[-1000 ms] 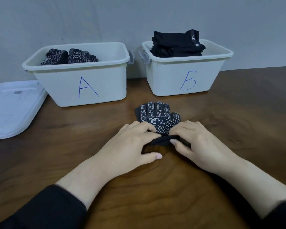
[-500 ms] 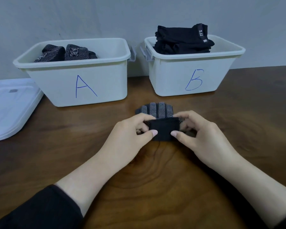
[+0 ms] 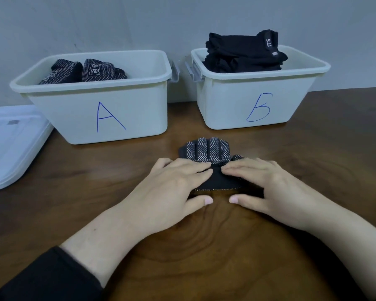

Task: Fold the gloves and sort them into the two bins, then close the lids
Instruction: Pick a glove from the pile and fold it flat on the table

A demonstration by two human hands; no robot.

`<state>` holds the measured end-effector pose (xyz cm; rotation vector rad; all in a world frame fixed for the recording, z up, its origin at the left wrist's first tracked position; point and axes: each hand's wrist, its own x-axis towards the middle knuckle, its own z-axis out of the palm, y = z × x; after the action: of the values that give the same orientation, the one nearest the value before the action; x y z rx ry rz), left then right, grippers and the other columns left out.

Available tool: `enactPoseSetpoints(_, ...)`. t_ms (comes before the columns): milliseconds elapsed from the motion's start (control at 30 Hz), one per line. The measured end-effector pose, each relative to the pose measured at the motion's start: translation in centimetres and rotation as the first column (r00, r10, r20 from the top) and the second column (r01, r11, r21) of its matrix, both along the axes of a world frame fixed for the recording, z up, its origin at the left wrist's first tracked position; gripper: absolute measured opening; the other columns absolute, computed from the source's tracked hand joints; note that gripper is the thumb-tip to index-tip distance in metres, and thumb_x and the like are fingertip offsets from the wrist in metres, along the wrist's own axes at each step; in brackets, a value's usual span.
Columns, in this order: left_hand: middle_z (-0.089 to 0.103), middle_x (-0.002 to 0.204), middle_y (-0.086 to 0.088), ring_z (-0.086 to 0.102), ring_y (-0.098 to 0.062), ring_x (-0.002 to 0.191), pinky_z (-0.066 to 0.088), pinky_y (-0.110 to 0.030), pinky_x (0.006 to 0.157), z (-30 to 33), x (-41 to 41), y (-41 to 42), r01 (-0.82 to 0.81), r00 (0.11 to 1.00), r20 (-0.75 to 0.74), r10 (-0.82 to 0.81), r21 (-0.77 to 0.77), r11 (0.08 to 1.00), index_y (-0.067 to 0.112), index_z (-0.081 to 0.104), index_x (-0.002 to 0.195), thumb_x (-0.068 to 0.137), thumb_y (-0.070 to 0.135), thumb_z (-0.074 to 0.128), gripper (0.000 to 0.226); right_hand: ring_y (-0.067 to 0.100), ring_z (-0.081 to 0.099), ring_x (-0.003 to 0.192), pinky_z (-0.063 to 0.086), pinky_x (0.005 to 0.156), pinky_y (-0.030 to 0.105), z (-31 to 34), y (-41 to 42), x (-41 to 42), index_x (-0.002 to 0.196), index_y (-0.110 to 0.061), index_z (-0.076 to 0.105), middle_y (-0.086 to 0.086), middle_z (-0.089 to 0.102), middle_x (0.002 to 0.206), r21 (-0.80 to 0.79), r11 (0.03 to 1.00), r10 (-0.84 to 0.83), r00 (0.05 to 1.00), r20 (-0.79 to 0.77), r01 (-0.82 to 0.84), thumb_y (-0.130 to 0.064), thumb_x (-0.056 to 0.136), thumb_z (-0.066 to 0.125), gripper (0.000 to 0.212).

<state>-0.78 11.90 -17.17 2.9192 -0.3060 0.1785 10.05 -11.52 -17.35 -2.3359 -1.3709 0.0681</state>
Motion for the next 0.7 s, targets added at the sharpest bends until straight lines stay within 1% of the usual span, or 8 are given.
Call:
enactPoseSetpoints(67, 0.022, 0.160, 0.026, 0.013, 0.004, 0.145, 0.008, -0.031, 0.118, -0.1, 0.1, 0.1, -0.012, 1.000, -0.028, 0.011, -0.013, 1.000, 0.038, 0.034, 0.153, 0.098, 0.061, 0.040, 0.060, -0.010, 0.038, 0.134, 0.023, 0.114, 0.022, -0.2, 0.0, 0.1, 0.137, -0.038, 0.058, -0.032, 0.049, 0.139, 0.040, 0.999, -0.027, 1.000, 0.014, 0.026, -0.047, 0.093, 0.064, 0.046)
enactPoseSetpoints(133, 0.024, 0.159, 0.028, 0.015, 0.005, 0.145, 0.008, -0.031, 0.118, -0.2, 0.2, 0.0, -0.025, 1.000, -0.016, 0.024, -0.065, 0.998, 0.039, 0.035, 0.152, 0.099, 0.056, 0.046, 0.057, -0.006, 0.046, 0.130, 0.029, 0.112, 0.027, -0.6, 0.5, -0.1, 0.129, -0.035, 0.064, -0.028, 0.056, 0.135, 0.078, 0.996, -0.048, 0.997, 0.064, 0.043, -0.036, 0.094, 0.068, 0.035)
enactPoseSetpoints(233, 0.045, 0.149, 0.023, 0.032, 0.001, 0.138, 0.018, -0.031, 0.114, -0.7, 0.5, -0.2, -0.048, 0.996, 0.068, 0.059, -0.153, 0.987, 0.035, 0.050, 0.145, 0.098, 0.046, 0.057, 0.049, -0.008, 0.053, 0.115, 0.034, 0.106, 0.029, -0.5, 1.2, -0.6, 0.119, -0.032, 0.069, -0.028, 0.063, 0.119, 0.163, 0.982, -0.109, 0.991, 0.083, 0.095, -0.030, 0.097, 0.064, 0.023)
enactPoseSetpoints(333, 0.065, 0.117, 0.019, 0.043, 0.008, 0.117, 0.027, -0.025, 0.104, -0.2, 0.3, -0.5, -0.055, 0.982, 0.158, 0.102, -0.272, 0.961, 0.035, 0.066, 0.124, 0.097, 0.031, 0.063, 0.028, -0.008, 0.053, 0.097, 0.035, 0.093, 0.022, 0.3, 1.2, -1.5, 0.112, -0.036, 0.068, -0.034, 0.060, 0.093, 0.203, 0.969, -0.147, 0.989, 0.008, 0.142, -0.031, 0.099, 0.062, 0.016)
enactPoseSetpoints(433, 0.061, 0.099, 0.021, 0.041, 0.011, 0.107, 0.028, -0.010, 0.094, 0.2, -1.2, -0.6, -0.112, 0.985, 0.078, 0.156, -0.403, 0.908, 0.042, 0.064, 0.118, 0.097, 0.036, 0.060, 0.022, 0.006, 0.058, 0.087, 0.046, 0.083, 0.026, 1.0, 0.7, -2.9, 0.108, -0.042, 0.067, -0.020, 0.067, 0.090, 0.209, 0.959, -0.159, 0.973, -0.168, 0.193, -0.037, 0.097, 0.063, 0.012)
enactPoseSetpoints(533, 0.064, 0.098, 0.030, 0.052, 0.004, 0.100, 0.036, -0.008, 0.084, 0.2, -2.4, -0.7, -0.166, 0.980, 0.016, 0.200, -0.495, 0.853, 0.053, 0.059, 0.119, 0.094, 0.044, 0.062, 0.027, 0.008, 0.068, 0.093, 0.051, 0.091, 0.030, 1.7, 0.7, -3.8, 0.106, -0.039, 0.067, -0.018, 0.074, 0.101, 0.274, 0.928, -0.108, 0.884, -0.455, 0.254, -0.030, 0.096, 0.067, 0.014)
enactPoseSetpoints(600, 0.067, 0.101, 0.033, 0.060, 0.006, 0.099, 0.041, -0.007, 0.082, 0.3, -2.3, -0.8, -0.174, 0.973, 0.009, 0.231, -0.626, 0.760, 0.049, 0.062, 0.118, 0.092, 0.038, 0.066, 0.028, 0.008, 0.070, 0.095, 0.051, 0.092, 0.028, 2.0, 1.2, -3.5, 0.103, -0.034, 0.069, -0.015, 0.076, 0.103, 0.309, 0.903, -0.099, 0.843, -0.529, 0.300, -0.024, 0.095, 0.069, 0.014)
enactPoseSetpoints(700, 0.069, 0.096, 0.023, 0.062, 0.006, 0.091, 0.042, -0.006, 0.078, 0.5, -1.5, -1.0, -0.203, 0.938, 0.051, 0.342, -0.721, 0.662, 0.037, 0.067, 0.116, 0.091, 0.028, 0.071, 0.027, 0.017, 0.069, 0.083, 0.054, 0.085, 0.033, 2.5, 2.5, -2.4, 0.102, -0.027, 0.070, -0.010, 0.078, 0.097, 0.313, 0.877, -0.121, 0.799, -0.589, 0.364, -0.018, 0.096, 0.069, 0.012)
